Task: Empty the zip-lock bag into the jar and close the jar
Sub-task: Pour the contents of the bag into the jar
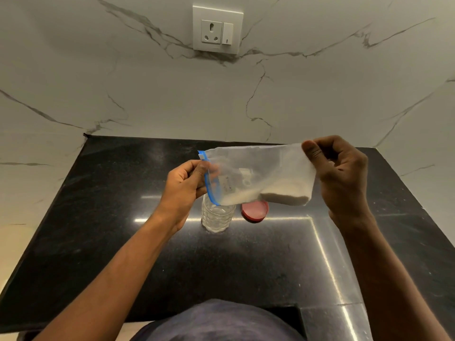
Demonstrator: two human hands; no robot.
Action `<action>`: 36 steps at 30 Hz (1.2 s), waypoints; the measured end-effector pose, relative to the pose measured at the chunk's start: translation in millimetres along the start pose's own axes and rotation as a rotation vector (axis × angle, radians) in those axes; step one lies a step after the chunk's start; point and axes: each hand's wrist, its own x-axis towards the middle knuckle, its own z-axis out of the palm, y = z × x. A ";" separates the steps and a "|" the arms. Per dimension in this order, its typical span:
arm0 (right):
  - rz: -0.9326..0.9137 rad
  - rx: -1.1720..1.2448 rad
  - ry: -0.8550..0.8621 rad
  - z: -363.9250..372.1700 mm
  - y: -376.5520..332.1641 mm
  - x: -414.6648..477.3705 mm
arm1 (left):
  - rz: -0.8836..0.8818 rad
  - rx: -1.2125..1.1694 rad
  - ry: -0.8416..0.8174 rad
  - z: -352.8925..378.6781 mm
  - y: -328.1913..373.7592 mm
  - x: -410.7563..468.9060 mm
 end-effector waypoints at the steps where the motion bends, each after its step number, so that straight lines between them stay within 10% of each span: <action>1: 0.004 -0.003 0.008 -0.4 0.1 -0.2 | -0.001 0.000 -0.005 -0.6 -0.2 0.1; 36: -0.100 -0.150 -0.051 7.7 -24.7 -1.0 | -0.041 -0.067 0.035 -0.9 -2.3 1.8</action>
